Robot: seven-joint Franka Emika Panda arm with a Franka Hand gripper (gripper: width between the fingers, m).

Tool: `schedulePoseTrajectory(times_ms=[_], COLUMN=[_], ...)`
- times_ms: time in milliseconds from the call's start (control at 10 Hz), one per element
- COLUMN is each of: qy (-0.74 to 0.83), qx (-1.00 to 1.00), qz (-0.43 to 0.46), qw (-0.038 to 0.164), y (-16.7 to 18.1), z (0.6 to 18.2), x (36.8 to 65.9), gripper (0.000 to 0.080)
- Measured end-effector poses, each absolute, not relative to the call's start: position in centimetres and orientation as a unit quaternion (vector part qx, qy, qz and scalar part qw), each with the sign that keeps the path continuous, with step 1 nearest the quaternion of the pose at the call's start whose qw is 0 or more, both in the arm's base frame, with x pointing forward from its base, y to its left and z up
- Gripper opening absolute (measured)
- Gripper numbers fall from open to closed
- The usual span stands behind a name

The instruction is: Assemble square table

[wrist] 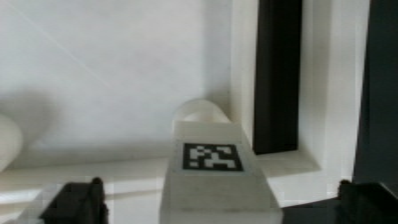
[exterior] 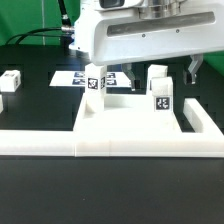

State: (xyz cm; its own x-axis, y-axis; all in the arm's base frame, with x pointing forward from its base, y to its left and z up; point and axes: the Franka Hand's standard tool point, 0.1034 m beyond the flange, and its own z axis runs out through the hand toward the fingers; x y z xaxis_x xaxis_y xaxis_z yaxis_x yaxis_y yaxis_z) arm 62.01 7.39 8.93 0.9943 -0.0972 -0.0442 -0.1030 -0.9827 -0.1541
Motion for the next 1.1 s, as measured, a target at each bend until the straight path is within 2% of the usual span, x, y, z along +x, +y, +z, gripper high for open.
schedulePoseTrajectory(times_ms=[200,400,500,600,700,800,1100], qy=[0.085,0.085,0.089,0.09,0.107,0.136,0.245], qx=[-0.992,-0.992,-0.992,-0.992,-0.99,-0.987,-0.965], qz=[0.05,0.045,0.046,0.046,0.047,0.049,0.057], qw=[0.079,0.078,0.078,0.078,0.078,0.076,0.072], y=[8.04,7.85,7.85,7.84,7.86,7.88,7.98], z=[8.3,8.31,8.29,8.29,8.29,8.28,8.17], x=[61.89,62.05,62.05,62.04,62.04,62.04,62.03], gripper=[0.0649,0.0649,0.0511,0.0511,0.0372,0.0291,0.0291])
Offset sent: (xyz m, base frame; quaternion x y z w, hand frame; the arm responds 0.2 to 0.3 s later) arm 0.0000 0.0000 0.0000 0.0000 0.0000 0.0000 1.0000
